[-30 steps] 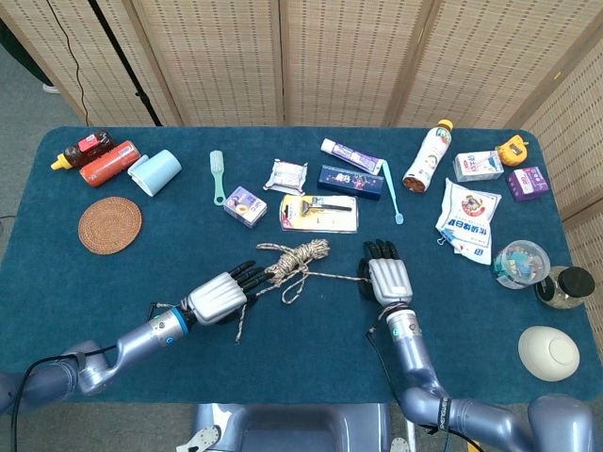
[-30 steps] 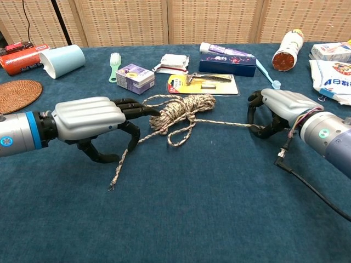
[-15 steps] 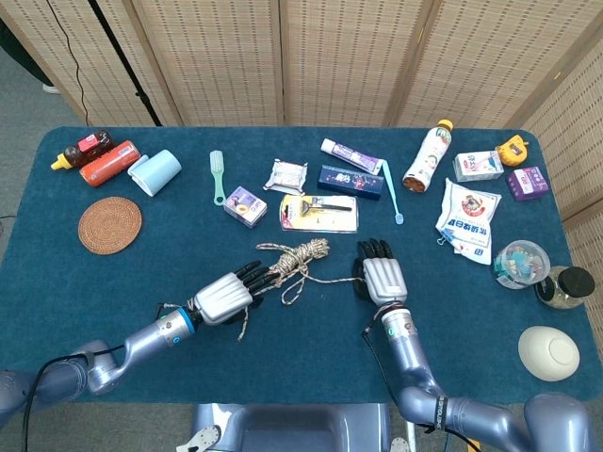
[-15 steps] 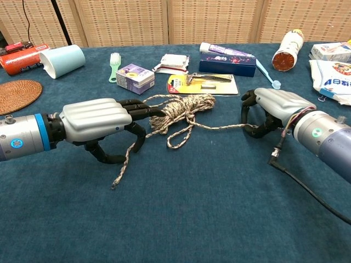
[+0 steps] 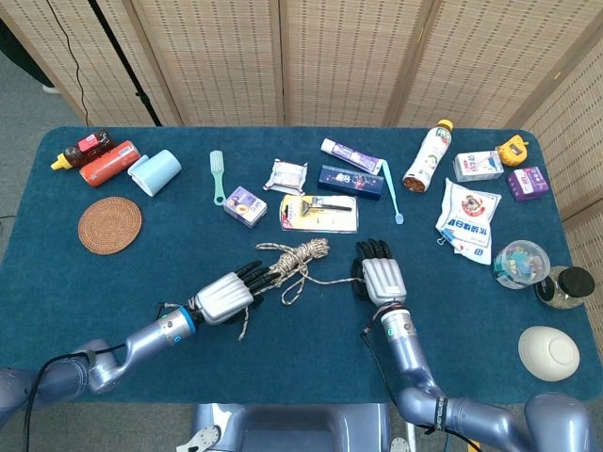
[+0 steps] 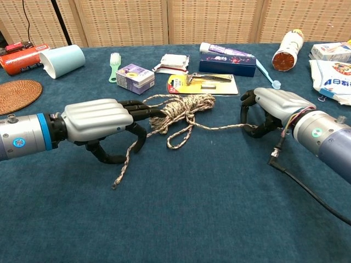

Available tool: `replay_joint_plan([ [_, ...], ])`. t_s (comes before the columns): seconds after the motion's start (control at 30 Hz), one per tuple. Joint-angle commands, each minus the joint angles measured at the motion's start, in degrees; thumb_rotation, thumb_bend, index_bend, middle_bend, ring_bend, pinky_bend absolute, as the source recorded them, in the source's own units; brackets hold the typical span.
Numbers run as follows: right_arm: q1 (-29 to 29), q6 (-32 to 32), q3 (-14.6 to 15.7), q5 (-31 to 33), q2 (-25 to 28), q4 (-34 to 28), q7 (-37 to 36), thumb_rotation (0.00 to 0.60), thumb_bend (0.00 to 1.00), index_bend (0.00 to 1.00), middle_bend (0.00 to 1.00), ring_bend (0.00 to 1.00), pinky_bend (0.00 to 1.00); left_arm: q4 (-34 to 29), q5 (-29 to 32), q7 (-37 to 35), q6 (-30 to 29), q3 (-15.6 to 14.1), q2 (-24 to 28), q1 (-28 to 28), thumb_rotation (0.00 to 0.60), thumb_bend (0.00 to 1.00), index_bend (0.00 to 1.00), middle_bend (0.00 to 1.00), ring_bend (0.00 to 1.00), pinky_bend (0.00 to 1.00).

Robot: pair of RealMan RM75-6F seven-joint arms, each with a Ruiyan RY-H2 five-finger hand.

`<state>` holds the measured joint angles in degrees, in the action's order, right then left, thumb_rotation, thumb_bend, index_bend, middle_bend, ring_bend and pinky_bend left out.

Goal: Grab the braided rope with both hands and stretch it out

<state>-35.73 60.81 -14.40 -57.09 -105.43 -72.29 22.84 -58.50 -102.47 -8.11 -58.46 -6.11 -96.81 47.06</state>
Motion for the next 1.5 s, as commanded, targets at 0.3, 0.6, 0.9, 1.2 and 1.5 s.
replay_joint_plan([
  [0.3, 0.09, 0.26, -0.09, 0.04, 0.11, -0.14, 0.06, 0.600, 0.51, 0.66, 0.14, 0.00, 0.00, -0.71, 1.00, 0.87, 1.38, -0.32, 0.07, 0.72, 0.600, 0.30, 0.49, 0.00, 0.00, 0.00],
  [0.6, 0.15, 0.37, -0.11, -0.13, 0.05, -0.04, -0.25, 0.600, 0.51, 0.67, 0.15, 0.00, 0.00, -1.71, 1.71, 1.84, 2.35, -0.57, 0.54, 1.06, 0.600, 0.29, 0.49, 0.00, 0.00, 0.00],
  [0.9, 0.24, 0.41, -0.08, -0.15, -0.02, 0.00, -0.32, 0.600, 0.51, 0.67, 0.15, 0.00, 0.00, -1.79, 2.06, 2.00, 2.03, -0.79, 0.43, 0.88, 0.600, 0.29, 0.56, 0.00, 0.00, 0.00],
  [1.2, 0.15, 0.48, -0.21, -0.30, -0.10, 0.06, -0.38, 0.600, 0.51, 0.67, 0.16, 0.00, 0.00, -1.52, 2.27, 1.86, 1.78, -0.93, 0.36, 0.83, 0.600, 0.29, 0.60, 0.00, 0.00, 0.00],
  [1.5, 0.12, 0.34, -0.17, -0.31, 0.01, -0.28, -0.29, 0.600, 0.51, 0.68, 0.16, 0.00, 0.00, -2.04, 2.54, 1.60, 1.62, -1.08, 1.02, 0.77, 0.600, 0.28, 0.60, 0.00, 0.00, 0.00],
])
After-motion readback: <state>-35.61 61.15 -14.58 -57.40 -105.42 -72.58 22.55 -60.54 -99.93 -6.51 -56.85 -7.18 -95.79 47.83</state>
